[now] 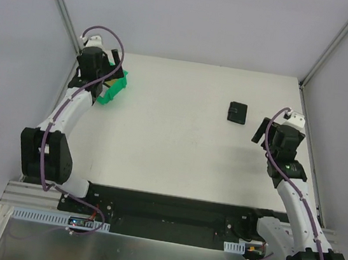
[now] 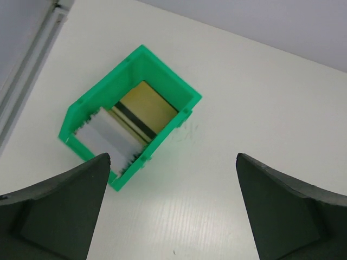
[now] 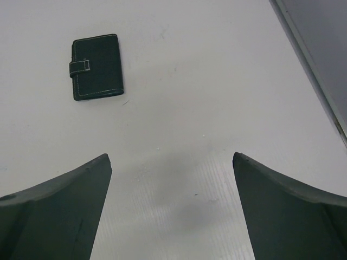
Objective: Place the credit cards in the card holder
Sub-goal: Move the storage box to the center of the board.
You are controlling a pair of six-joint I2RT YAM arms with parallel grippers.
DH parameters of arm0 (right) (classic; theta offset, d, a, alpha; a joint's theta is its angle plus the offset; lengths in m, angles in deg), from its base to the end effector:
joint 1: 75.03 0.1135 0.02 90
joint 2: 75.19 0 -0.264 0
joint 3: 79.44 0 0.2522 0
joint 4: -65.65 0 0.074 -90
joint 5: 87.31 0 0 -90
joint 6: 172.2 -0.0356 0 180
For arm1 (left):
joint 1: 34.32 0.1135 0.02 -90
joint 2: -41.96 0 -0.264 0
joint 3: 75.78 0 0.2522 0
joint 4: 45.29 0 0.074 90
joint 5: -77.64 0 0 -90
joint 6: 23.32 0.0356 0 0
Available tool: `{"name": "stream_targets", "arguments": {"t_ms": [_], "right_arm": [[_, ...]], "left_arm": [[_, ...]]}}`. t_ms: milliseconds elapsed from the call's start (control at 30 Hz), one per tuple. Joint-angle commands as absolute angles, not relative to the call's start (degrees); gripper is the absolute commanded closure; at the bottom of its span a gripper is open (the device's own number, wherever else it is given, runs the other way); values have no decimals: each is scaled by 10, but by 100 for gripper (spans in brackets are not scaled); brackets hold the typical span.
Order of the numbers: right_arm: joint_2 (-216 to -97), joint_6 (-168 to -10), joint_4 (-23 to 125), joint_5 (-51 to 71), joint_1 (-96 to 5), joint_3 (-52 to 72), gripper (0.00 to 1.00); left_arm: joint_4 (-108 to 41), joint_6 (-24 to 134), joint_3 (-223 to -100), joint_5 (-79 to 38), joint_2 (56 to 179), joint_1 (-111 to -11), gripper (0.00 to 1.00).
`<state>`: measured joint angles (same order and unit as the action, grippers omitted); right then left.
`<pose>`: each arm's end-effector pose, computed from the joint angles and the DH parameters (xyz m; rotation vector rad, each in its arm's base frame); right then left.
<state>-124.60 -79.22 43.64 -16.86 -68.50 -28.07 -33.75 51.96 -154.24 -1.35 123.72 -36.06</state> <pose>0.2014 0.0111 0.2857 0.0706 1.9087 -0.2854 0.3393 -0.0035 0.3324 -0.3398 1.7931 -0.0269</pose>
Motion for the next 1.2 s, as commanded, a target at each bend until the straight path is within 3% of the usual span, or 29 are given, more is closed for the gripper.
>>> {"name": "stream_targets", "arguments": {"t_ms": [0, 200, 300, 1167], "right_arm": [[-1259, -804, 407, -118, -683, -238, 4], [-1267, -804, 376, -97, -683, -221, 4], [-1267, -796, 371, -93, -683, -222, 4], [-1280, -807, 343, -69, -686, -232, 4]], "left_arm": [[-260, 576, -1655, -151, 1331, -348, 1], [-157, 595, -1843, -235, 1488, -315, 1], [-151, 600, -1874, -266, 1529, -313, 1], [-156, 603, -1912, -393, 1644, -317, 2]]}}
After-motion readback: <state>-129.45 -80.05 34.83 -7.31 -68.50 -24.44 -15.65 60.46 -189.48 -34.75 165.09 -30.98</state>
